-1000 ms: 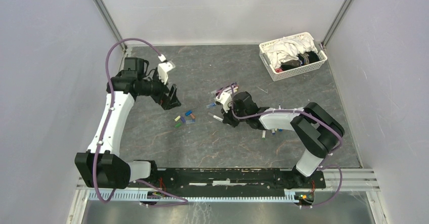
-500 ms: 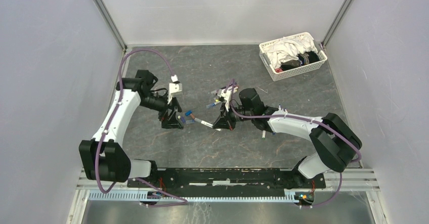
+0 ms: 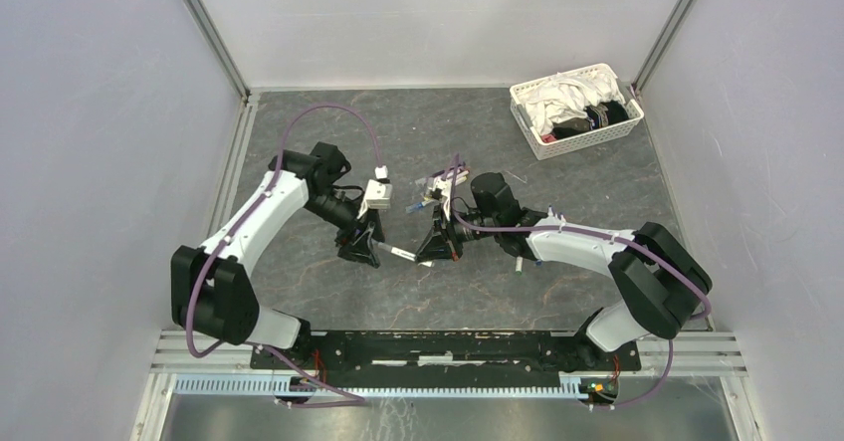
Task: Open the pen caps
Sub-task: Open the pen cap from the pen.
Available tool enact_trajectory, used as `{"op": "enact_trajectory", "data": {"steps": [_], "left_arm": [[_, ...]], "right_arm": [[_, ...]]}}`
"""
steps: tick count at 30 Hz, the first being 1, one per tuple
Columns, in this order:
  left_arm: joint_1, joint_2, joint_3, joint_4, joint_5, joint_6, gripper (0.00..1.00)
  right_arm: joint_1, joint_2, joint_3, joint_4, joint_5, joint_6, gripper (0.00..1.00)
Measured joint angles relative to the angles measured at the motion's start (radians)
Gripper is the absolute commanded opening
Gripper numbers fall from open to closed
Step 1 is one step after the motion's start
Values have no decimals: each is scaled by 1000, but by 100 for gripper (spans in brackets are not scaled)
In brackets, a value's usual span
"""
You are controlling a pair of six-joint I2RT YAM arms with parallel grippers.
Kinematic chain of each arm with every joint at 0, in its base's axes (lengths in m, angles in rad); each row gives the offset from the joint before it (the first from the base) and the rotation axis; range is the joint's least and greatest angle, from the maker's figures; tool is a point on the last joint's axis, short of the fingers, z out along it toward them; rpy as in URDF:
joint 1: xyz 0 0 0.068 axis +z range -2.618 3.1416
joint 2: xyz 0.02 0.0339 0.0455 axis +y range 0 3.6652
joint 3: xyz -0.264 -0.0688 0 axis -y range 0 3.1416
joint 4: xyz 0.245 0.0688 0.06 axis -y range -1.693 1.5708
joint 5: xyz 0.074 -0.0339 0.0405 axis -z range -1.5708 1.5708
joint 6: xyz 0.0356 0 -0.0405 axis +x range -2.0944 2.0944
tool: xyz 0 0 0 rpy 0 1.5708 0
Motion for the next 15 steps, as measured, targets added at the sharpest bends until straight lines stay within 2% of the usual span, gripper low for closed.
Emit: {"op": "enact_trajectory", "data": {"steps": [3, 8, 10, 12, 15], "left_arm": [[-41, 18, -3, 38, -25, -28, 61], [-87, 42, -17, 103, -79, -87, 37], [-92, 47, -20, 124, -94, -103, 24], [-97, 53, -20, 140, -103, -116, 5], [-103, 56, -20, 142, -108, -132, 2]], "right_arm": [[0, 0, 3, 0, -12, 0, 0], [0, 0, 14, -4, -19, 0, 0], [0, 0, 18, -5, -22, 0, 0], [0, 2, 23, -8, -25, 2, 0], [-4, 11, 29, -17, -29, 3, 23]]}}
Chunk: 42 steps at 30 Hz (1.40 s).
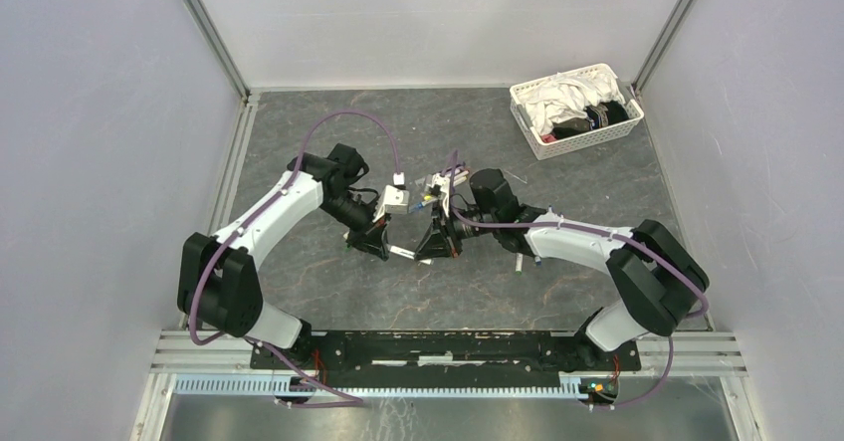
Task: Open the pen caps
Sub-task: Open the pen cap from the pen.
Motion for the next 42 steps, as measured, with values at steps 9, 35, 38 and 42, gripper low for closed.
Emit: {"op": "enact_trajectory", "data": {"steps": [9, 35, 38, 42], "left_arm": [[-23, 0, 0, 19, -13, -12, 2], [250, 18, 230, -171, -164, 131, 2], [246, 17, 210, -154, -168, 132, 2], [244, 17, 115, -21, -198, 69, 2]], "right_arm": [[16, 110, 19, 151, -85, 168, 40], [-2, -180, -206, -209, 127, 5, 0], [-9, -205, -206, -256, 154, -8, 0], [-42, -243, -181, -328, 268, -19, 0]]}}
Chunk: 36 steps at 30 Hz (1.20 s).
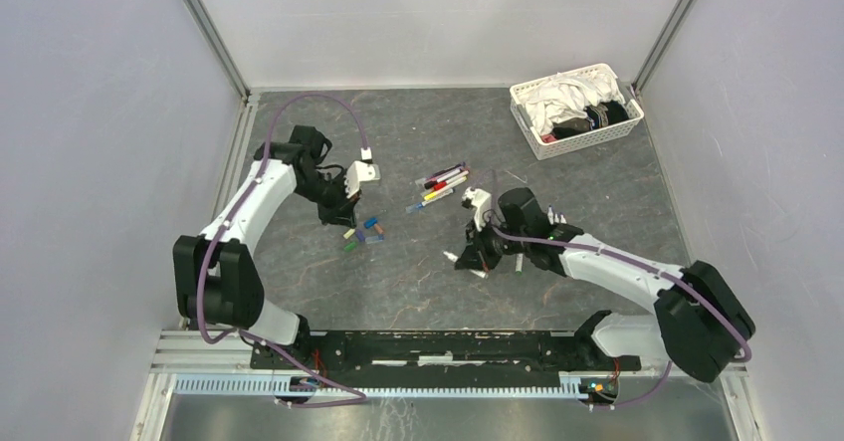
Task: Open the pen caps
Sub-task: Open the pen cap from the pen, then place the pen at the center of the board, then place the pen cap at the center of the board.
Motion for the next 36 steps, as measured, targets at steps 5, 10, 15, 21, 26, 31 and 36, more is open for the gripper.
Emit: {"op": "enact_trajectory", "data": {"steps": [5, 10, 15, 21, 26, 31, 36], "left_arm": [[0, 22, -141, 263, -94, -172, 2], [0, 107, -179, 481, -200, -311, 3], [0, 182, -183, 603, -248, -387, 16], [-2, 248, -192, 664, -269, -431, 38], [-2, 249, -196, 665, -268, -455, 65], [-2, 229, -137, 577, -266, -478, 81], [-2, 167, 13, 472, -267, -507, 100]], "right_arm": [[-148, -90, -3, -44, 187, 39, 0], [-279, -220, -42, -77, 406, 77, 0], [-353, -284, -69, -125, 589, 94, 0], [-409, -283, -103, -134, 752, 96, 0], [-415, -206, -120, -110, 816, 99, 0], [-418, -117, -120, -69, 845, 98, 4], [-420, -63, -119, -29, 858, 94, 17]]}}
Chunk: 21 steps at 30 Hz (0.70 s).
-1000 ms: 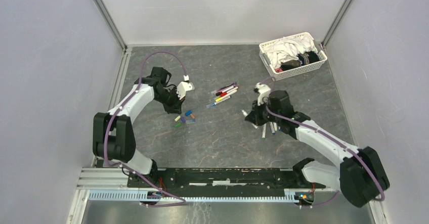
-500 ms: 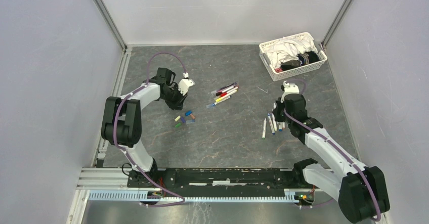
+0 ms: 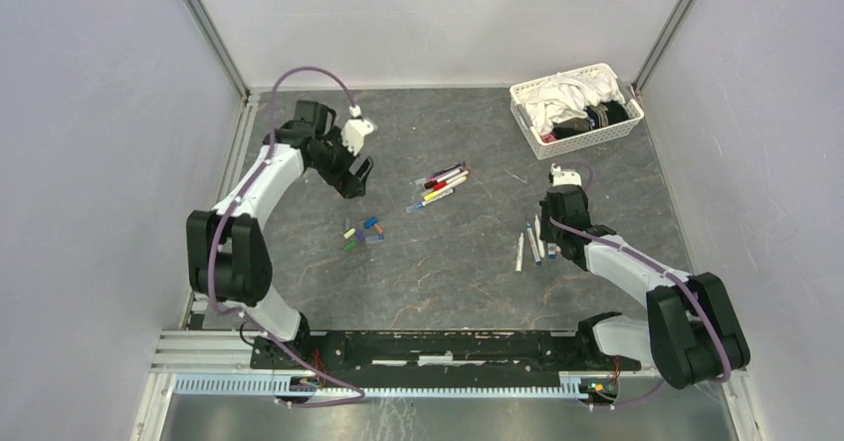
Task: Open the pen caps
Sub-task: Place the pen cap at the center of the board.
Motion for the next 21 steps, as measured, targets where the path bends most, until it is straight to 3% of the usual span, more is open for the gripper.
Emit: {"op": "enact_trajectory", "data": {"steps": [6, 10, 16, 21], "left_arm": [[4, -183, 91, -25, -26, -68, 100], [19, -284, 92, 0, -78, -136, 100], [48, -288, 92, 3, -78, -169, 100], [48, -288, 92, 0, -46, -196, 100]], "right_arm": [[0, 48, 2, 28, -10, -3, 32], [0, 58, 2, 30, -18, -3, 33], [0, 39, 2, 25, -20, -2, 34], [9, -28, 19, 23, -45, -5, 53]]}}
